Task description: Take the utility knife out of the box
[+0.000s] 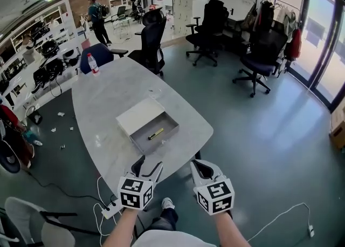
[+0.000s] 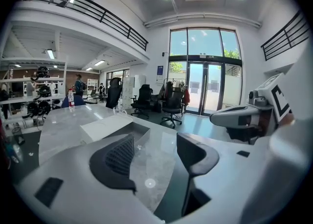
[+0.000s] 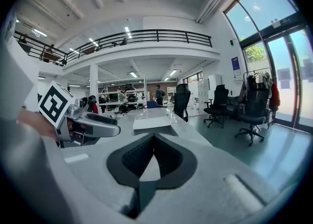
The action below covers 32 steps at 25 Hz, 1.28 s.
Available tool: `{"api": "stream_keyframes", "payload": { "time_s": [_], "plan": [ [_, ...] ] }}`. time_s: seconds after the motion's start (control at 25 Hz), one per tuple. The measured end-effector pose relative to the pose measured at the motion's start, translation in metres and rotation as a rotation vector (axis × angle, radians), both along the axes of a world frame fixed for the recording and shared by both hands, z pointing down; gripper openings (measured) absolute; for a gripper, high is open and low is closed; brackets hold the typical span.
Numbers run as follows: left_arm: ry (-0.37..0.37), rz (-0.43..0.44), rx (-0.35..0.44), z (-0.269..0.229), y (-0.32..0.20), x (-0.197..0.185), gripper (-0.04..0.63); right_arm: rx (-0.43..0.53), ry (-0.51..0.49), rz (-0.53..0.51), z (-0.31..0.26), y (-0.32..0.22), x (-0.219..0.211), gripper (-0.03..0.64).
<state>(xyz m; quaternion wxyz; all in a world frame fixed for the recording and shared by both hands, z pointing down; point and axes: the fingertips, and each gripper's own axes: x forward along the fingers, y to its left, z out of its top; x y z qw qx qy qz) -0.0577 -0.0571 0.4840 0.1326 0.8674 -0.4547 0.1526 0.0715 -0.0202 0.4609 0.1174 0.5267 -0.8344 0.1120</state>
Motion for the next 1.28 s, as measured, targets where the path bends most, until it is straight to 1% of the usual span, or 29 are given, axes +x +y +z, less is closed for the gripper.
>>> {"api": "stream_keyframes", "payload": {
  "time_s": [0.4, 0.68, 1.0, 1.16, 1.28],
  "plan": [
    [-0.044, 0.011, -0.046, 0.017, -0.080, -0.008, 0.249, -0.044, 0.005, -0.008, 0.007, -0.084, -0.007, 0.005],
    [-0.068, 0.035, -0.108, 0.035, -0.125, -0.010, 0.249, -0.077, 0.018, -0.013, 0.017, -0.131, -0.013, 0.005],
    [-0.145, 0.128, -0.181, 0.066, -0.156, -0.010, 0.249, -0.106, 0.055, -0.034, 0.020, -0.172, -0.032, 0.005],
    [-0.165, 0.143, -0.208, 0.076, -0.169, -0.009, 0.249, -0.110, 0.071, -0.033, 0.020, -0.184, -0.033, 0.005],
    [-0.205, 0.155, -0.231, 0.084, -0.174, -0.011, 0.249, -0.117, 0.074, -0.034, 0.022, -0.190, -0.035, 0.005]
  ]
}}
